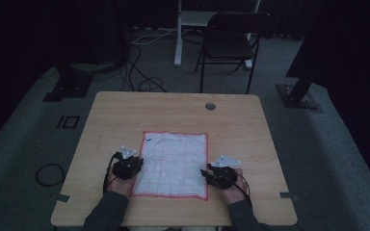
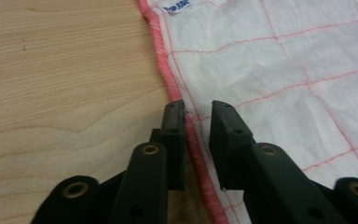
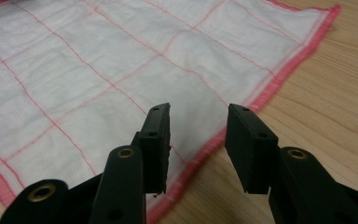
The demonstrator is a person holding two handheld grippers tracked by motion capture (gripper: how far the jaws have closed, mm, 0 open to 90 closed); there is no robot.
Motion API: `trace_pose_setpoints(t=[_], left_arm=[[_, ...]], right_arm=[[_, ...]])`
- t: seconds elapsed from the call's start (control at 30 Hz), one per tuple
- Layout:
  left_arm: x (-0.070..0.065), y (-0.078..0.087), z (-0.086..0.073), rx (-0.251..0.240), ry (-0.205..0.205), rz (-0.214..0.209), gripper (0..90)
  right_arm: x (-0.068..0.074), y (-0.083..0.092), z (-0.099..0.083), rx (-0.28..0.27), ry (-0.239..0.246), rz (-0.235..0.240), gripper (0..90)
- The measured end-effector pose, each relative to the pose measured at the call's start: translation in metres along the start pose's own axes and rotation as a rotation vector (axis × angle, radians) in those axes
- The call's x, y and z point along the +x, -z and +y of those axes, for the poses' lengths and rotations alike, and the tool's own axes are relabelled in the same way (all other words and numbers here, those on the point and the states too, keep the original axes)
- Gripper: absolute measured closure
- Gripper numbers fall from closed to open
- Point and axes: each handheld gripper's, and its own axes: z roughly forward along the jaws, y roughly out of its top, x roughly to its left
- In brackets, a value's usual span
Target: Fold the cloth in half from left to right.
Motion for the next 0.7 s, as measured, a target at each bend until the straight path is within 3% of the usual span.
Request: trace_pose_setpoints(t=[0.2, 0.47, 0.53, 0.7], left_arm=[[-0.0007, 0.0009, -0.0012, 0.000, 0.009, -0.026, 86.7], [0.0049, 0.0045, -0.0030, 0.008, 0.046, -0.020, 88.9], [0.0067, 0.0050, -0.0031, 0.009, 0.059, -0.030, 89.0], [0.0069, 0.0098, -0.0001, -0.017, 0.047, -0.081, 89.2]], right_arm=[[-0.0003, -0.0012, -0.0001, 0.005, -0.003, 0.000, 60.4], [-0.0025, 0.0014, -0.0007, -0.002, -0.011, -0.003, 60.4], [-0.0028, 0.0016, -0.0008, -0.001, -0.014, -0.002, 60.4], [-0.0034, 0.0014, -0.0007, -0.002, -0.015, -0.002, 60.4]])
